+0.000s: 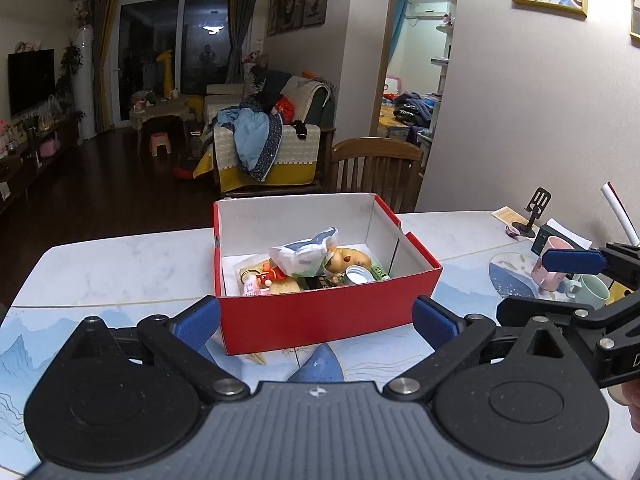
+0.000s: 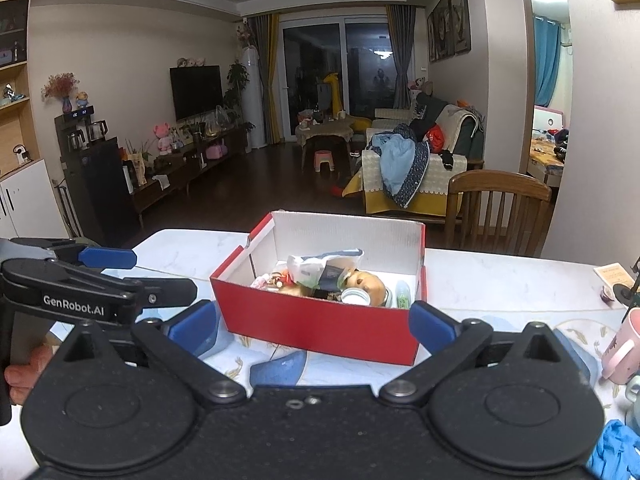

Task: Organize objects
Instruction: 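Withdraw both grippers up and away from the red shoebox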

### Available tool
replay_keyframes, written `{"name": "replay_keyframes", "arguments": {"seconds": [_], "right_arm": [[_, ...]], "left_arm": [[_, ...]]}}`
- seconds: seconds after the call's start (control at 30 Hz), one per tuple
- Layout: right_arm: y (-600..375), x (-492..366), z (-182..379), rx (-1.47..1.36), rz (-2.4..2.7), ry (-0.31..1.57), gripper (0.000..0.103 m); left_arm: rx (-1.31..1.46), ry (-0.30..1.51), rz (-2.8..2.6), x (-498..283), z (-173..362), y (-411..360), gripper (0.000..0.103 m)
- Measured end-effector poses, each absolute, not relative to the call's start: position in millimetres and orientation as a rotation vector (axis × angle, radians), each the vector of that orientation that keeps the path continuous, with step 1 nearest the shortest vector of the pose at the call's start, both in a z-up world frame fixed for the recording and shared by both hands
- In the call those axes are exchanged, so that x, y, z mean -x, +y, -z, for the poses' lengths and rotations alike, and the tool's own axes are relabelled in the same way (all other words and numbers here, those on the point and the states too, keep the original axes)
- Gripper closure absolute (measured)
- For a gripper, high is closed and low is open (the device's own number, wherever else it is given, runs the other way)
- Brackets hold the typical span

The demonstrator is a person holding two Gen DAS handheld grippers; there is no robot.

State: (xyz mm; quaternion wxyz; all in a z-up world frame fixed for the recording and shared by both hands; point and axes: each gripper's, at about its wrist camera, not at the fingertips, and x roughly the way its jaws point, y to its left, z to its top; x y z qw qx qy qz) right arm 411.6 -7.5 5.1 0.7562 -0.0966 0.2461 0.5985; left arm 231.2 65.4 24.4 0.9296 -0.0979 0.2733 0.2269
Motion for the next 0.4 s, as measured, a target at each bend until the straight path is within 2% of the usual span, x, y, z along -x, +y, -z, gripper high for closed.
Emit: {"name": "replay_keyframes", "arguments": {"seconds": [0.4], "right_arm": [[-15.1, -410.2, 7.6, 0.211, -1.291, 0.588, 0.000]], "left_arm": [[0.197, 0.571, -0.465, -226.7, -19.6, 62.2, 0.001]]}}
